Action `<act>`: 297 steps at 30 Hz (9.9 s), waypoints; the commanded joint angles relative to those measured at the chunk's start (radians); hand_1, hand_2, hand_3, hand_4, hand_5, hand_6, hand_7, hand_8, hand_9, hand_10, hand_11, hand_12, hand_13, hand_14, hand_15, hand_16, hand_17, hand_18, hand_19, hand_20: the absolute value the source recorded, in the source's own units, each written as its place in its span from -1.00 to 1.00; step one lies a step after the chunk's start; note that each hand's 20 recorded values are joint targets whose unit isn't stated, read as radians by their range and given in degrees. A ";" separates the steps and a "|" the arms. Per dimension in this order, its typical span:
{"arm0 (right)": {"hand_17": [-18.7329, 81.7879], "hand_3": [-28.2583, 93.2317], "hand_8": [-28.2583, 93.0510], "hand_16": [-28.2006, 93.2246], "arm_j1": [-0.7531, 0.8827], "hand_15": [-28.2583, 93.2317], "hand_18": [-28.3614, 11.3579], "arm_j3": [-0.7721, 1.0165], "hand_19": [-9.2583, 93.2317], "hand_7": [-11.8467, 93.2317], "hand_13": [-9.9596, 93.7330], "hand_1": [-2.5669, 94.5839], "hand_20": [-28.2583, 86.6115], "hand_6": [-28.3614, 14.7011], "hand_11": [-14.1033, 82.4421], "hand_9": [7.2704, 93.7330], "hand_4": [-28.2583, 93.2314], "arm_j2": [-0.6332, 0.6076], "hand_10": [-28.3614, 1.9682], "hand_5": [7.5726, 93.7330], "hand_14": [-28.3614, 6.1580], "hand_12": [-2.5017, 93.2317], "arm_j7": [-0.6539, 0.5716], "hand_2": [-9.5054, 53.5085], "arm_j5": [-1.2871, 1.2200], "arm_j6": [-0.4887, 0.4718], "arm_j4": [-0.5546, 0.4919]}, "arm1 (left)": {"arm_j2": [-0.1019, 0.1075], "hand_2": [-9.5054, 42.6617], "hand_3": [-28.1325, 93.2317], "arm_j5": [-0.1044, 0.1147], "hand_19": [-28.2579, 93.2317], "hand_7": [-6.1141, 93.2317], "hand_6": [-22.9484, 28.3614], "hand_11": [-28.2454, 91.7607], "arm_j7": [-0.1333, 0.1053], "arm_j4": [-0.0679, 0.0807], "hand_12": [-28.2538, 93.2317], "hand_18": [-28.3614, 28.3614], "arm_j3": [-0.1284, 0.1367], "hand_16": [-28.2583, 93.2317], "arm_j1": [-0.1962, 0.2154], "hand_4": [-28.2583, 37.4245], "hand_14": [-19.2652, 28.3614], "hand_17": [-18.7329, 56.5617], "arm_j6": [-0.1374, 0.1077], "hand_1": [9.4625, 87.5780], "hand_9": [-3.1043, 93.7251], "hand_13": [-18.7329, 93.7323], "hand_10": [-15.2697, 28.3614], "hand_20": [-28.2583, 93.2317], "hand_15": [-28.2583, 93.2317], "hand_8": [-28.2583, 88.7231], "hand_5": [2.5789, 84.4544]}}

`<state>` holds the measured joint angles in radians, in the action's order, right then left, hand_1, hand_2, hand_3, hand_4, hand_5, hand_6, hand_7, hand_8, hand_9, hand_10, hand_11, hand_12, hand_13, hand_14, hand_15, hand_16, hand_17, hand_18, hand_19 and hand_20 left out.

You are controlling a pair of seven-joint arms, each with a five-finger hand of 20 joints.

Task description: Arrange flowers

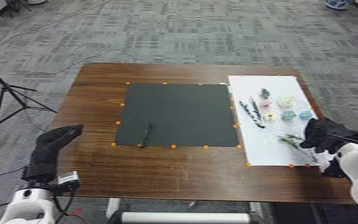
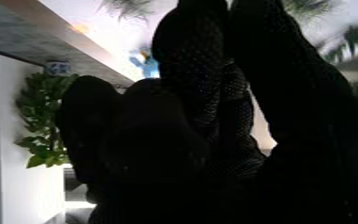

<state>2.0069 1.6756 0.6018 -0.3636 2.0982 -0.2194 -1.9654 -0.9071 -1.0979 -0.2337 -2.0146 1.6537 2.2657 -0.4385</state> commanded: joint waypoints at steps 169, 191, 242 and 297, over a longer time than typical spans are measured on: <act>0.44 0.49 -0.60 -0.05 -0.610 0.34 -0.61 -0.435 1.00 -0.23 0.93 -0.59 0.37 0.05 -0.56 0.14 -0.75 0.485 -0.15 -0.10 0.29 -0.73 0.310 -0.38 -0.096 -0.596 0.162 | -0.032 -0.67 0.62 -0.022 -0.32 -0.50 0.02 -0.20 0.131 -0.002 -0.34 0.48 -0.025 -0.50 -0.036 -0.89 0.46 -0.49 0.226 -0.56 0.01 -0.07 0.31 -0.24 -0.27 -0.66 0.16; 0.42 0.48 -0.59 -0.05 -0.618 0.34 -0.63 -0.476 1.00 -0.36 0.91 -0.58 0.37 0.09 -0.55 0.15 -0.75 0.543 0.01 0.01 0.27 -0.72 0.376 -0.37 -0.072 -0.657 0.166 | -0.033 -0.67 0.62 -0.025 -0.32 -0.51 0.02 -0.20 0.141 0.010 -0.34 0.49 -0.034 -0.50 -0.060 -0.89 0.47 -0.49 0.254 -0.56 0.00 -0.07 0.31 -0.24 -0.27 -0.66 0.15; 0.41 0.47 -0.59 -0.05 -0.711 0.35 -0.63 -0.508 1.00 -0.49 0.91 -0.58 0.37 0.14 -0.53 0.28 -0.75 0.608 0.00 0.13 0.26 -0.69 0.435 -0.38 0.045 -0.705 0.237 | -0.047 -0.67 0.61 -0.024 -0.32 -0.51 0.02 -0.20 0.140 0.011 -0.34 0.49 -0.041 -0.50 -0.063 -0.89 0.46 -0.49 0.253 -0.56 0.00 -0.07 0.31 -0.24 -0.27 -0.66 0.15; 0.67 0.39 -0.60 0.10 -0.831 0.50 -0.42 -0.723 1.00 -0.20 1.00 -0.44 0.69 0.10 0.24 0.77 -0.72 0.185 -0.01 0.49 0.52 -0.15 0.024 -1.00 0.259 -0.202 0.354 | -0.052 -0.67 0.61 -0.029 -0.32 -0.51 0.02 -0.20 0.152 -0.020 -0.34 0.49 -0.029 -0.50 -0.016 -0.88 0.47 -0.49 0.252 -0.56 0.00 -0.07 0.31 -0.24 -0.27 -0.66 0.15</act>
<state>1.2451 1.0339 0.7861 -0.3607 2.3118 -0.3398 -1.6402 -0.9425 -1.1252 -0.1055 -2.0327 1.6332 2.2182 -0.1996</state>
